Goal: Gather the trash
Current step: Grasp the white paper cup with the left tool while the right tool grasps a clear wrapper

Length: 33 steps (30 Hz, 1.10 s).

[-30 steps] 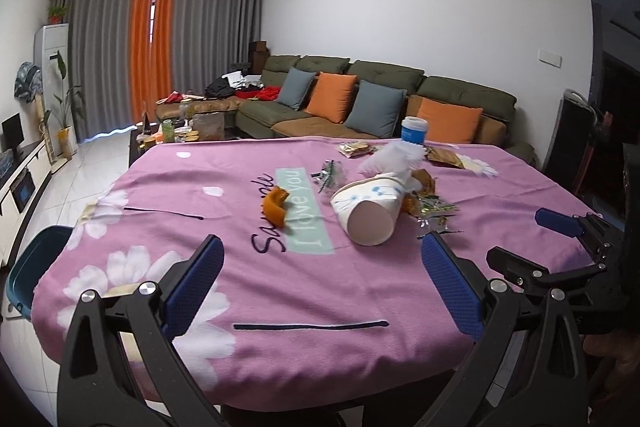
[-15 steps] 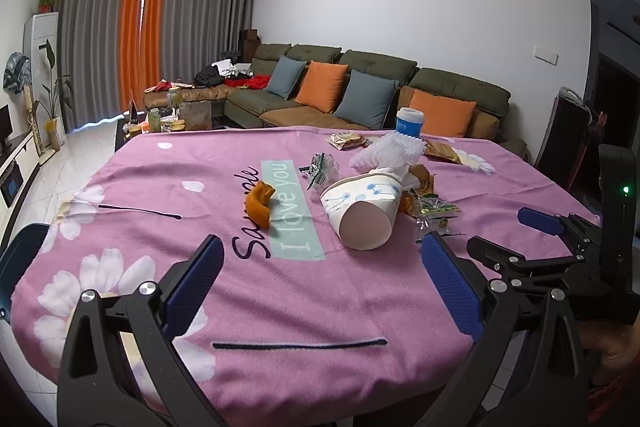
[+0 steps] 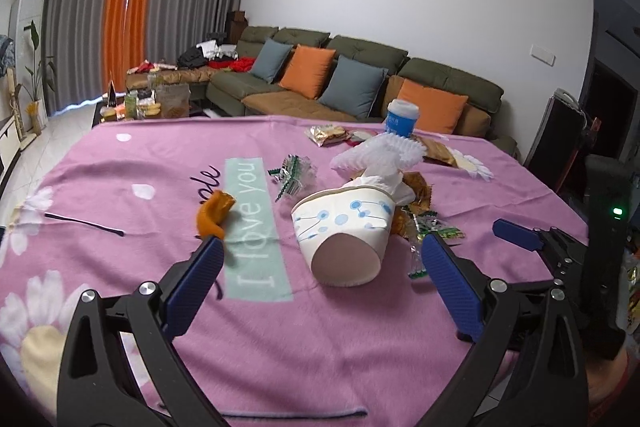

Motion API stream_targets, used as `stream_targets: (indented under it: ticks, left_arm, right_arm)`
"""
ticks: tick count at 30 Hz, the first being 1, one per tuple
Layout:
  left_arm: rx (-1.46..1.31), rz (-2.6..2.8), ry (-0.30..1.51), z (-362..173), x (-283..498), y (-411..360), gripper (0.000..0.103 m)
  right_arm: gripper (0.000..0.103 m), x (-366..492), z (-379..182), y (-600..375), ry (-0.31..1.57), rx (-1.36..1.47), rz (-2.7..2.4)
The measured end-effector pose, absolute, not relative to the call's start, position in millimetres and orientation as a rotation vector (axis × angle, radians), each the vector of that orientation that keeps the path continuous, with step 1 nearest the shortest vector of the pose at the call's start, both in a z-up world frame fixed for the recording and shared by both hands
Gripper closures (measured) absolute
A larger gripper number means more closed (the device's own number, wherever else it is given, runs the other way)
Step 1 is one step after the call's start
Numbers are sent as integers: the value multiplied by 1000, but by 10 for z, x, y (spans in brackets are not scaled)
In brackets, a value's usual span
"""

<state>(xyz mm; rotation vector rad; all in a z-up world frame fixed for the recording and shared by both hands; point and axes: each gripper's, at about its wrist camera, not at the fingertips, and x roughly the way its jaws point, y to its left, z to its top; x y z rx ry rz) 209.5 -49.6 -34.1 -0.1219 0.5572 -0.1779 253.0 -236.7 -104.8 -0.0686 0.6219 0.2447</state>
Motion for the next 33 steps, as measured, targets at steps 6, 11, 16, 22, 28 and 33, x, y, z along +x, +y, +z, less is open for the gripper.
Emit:
stream_targets:
  ticks: [6, 11, 16, 22, 28, 33]
  left_arm:
    - [-164, -199, 626, -477, 2437, -558, 6]
    - [-201, -228, 694, -594, 2658, -600, 6]
    - [-204, -226, 749, -668, 2842, -649, 6]
    - [-200, -224, 792, -742, 2959, -675, 7]
    - [-182, -243, 820, -786, 2992, -716, 22]
    - [-196, -252, 824, -811, 2992, -702, 28]
  right_arm:
    - [13, 2586, -1065, -2371, 633, -78, 258]
    - [18, 2647, -1100, -2322, 648, -84, 274]
    - [22, 2704, -1147, -2306, 671, -80, 281]
    - [30, 2759, -1169, -2301, 691, -67, 294]
    - [37, 2779, -1162, -2304, 692, -48, 302]
    - [49, 2790, -1181, -2259, 703, -52, 310]
